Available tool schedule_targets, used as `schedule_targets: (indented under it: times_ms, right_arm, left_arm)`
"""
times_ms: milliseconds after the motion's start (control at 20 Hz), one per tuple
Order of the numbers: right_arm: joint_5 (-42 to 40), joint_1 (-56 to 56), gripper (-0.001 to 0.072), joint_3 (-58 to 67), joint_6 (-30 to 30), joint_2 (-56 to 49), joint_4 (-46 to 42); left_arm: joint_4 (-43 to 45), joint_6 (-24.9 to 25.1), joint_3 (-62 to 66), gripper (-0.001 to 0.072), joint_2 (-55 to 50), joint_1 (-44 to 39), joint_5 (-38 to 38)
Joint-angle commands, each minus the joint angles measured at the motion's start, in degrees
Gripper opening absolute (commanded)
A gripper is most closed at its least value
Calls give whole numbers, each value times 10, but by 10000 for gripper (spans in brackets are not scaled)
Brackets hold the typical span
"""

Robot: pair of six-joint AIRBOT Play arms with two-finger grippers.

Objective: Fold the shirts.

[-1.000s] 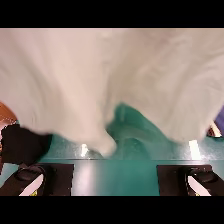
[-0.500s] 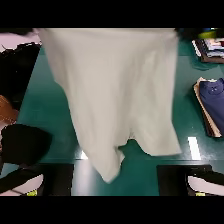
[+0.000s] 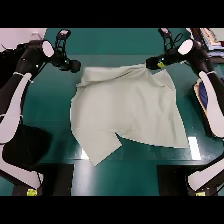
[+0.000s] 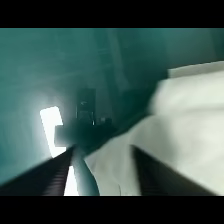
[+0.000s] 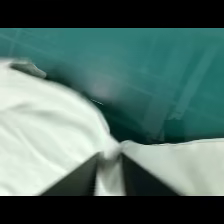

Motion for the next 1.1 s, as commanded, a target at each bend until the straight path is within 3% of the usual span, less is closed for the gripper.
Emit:
schedule_targets:
  times_ms: [0,50,250,350,700,1050]
  right_arm:
    - [-21,1,420,4,0,-20,25]
    - [-5,-3,448,19,0,-20,25]
    - [110,-33,446,45,-1,23,24]
    - [143,-49,446,17,-2,68,25]
    - [133,-78,445,-209,-2,257,24]
    - [61,-78,445,-325,0,382,25]
  left_arm:
    - [-1,-15,10,538,-22,-1,-10]
    - [5,-15,23,538,-21,1,-43]
    - [13,-21,45,538,12,43,-230]
    - [8,-28,-17,538,53,63,-262]
    - [-66,-72,-466,538,298,61,-131]
    - [-199,-70,-655,538,385,61,-66]
